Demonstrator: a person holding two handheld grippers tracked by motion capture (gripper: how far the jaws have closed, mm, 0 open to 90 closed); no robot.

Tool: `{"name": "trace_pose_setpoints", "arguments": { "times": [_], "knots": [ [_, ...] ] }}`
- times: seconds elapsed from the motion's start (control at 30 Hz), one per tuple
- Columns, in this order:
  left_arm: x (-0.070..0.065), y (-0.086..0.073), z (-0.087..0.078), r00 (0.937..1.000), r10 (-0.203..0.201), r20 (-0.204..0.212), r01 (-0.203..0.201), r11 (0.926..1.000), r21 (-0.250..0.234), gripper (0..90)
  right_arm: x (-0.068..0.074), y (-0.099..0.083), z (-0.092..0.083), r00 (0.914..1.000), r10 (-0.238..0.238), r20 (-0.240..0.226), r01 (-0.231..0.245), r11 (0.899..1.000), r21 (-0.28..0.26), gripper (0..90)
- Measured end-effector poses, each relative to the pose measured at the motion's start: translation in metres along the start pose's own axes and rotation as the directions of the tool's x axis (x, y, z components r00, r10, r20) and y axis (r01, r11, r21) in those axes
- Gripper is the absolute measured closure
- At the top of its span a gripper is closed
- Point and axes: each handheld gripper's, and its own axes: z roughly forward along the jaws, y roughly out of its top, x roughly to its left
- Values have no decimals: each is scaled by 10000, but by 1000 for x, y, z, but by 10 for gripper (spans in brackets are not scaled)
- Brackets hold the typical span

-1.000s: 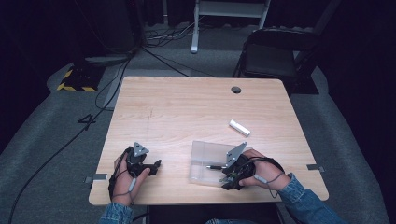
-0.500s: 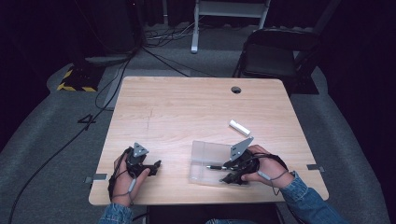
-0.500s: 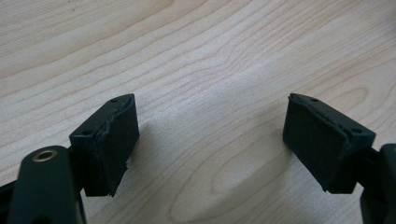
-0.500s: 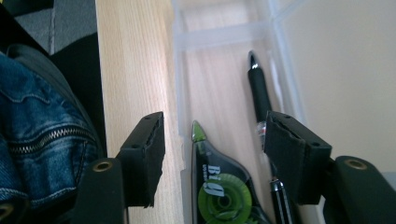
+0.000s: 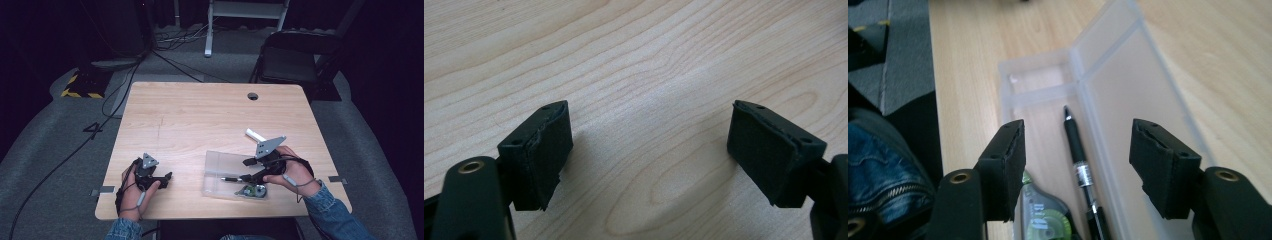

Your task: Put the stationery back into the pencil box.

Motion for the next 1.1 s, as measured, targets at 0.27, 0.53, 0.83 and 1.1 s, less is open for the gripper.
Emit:
{"name": "trace_pose_setpoints", "arguments": {
  "times": [0.27, 0.53, 0.83, 1.1],
  "knots": [
    [1, 2, 2, 10000, 9, 22, -9, 10000, 16, 168, -12, 4, -15, 9970, 383, 674, -341, 9974, -630, 408],
    [1, 2, 2, 10000, 25, 22, -25, 10000, 14, 168, -29, 3, -24, 9881, 805, 1314, -690, 9936, -900, 412],
    [1, 2, 2, 10000, -37, -35, 37, 10000, 15, 161, -48, -2, -32, 9700, 1257, 2081, -998, 9864, -1308, 415],
    [1, 2, 2, 9999, -27, -116, 27, 10000, 22, 160, -68, -7, -36, 9457, 1798, 2708, -1390, 9768, -1631, 418]
  ]
}}
